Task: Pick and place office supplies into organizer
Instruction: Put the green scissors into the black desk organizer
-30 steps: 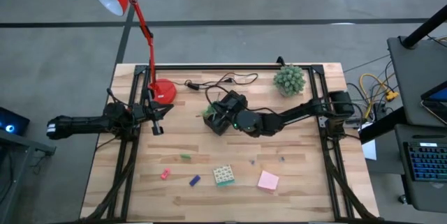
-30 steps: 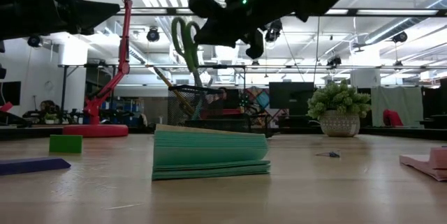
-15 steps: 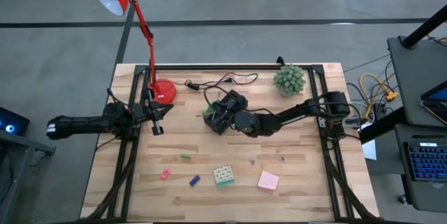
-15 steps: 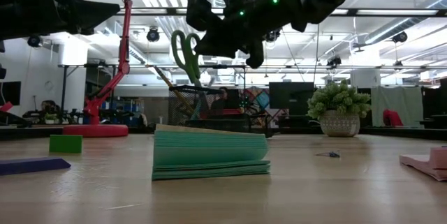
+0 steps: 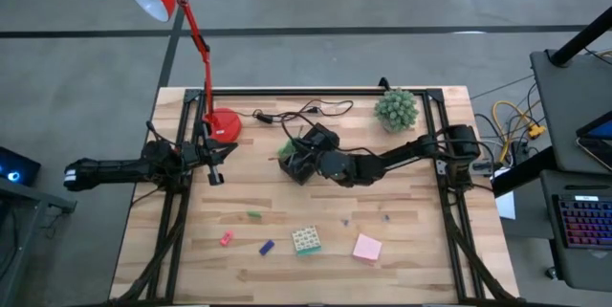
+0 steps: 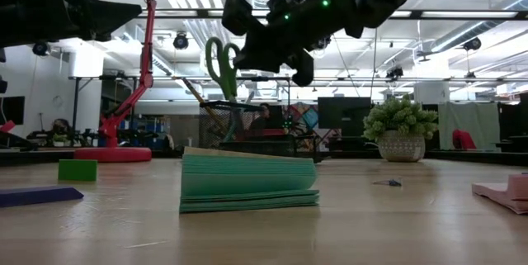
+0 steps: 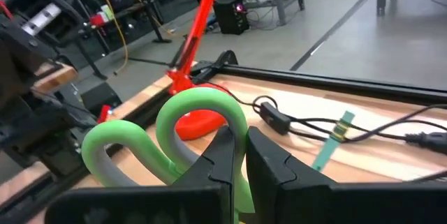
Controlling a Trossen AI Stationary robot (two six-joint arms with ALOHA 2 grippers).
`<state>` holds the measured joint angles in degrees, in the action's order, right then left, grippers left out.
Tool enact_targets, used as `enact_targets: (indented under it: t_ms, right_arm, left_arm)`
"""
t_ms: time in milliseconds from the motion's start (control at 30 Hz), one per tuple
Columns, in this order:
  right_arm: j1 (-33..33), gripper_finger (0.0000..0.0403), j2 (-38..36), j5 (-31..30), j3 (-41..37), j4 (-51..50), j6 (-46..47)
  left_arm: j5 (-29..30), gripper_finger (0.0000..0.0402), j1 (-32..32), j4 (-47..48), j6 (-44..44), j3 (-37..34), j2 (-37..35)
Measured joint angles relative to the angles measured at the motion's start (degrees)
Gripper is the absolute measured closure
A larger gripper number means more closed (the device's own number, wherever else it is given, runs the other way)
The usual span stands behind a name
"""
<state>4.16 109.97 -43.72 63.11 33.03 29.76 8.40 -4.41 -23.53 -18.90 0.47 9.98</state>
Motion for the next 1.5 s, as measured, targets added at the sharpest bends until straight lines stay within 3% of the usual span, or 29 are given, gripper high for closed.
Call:
enact_targets:
  t_ms: [633,933,1500]
  right_arm:
    - [-0.83,0.0386,0.52,-1.29,-2.35,0.59,-0.70]
    - [-0.86,0.0326,0.70,-1.33,-2.00,-0.16,-4.96]
    - [-0.87,0.0257,-0.90,6.43,-1.66,-8.15,-2.84]
  left_arm:
    - [0.00,0.0402,-0.01,0.00,0.00,-0.02,0.00]
    - [-0.02,0.0402,0.00,0.01,0.01,0.00,0.02]
    - [-0.01,0.0402,0.01,0.00,0.02,-0.01,0.01]
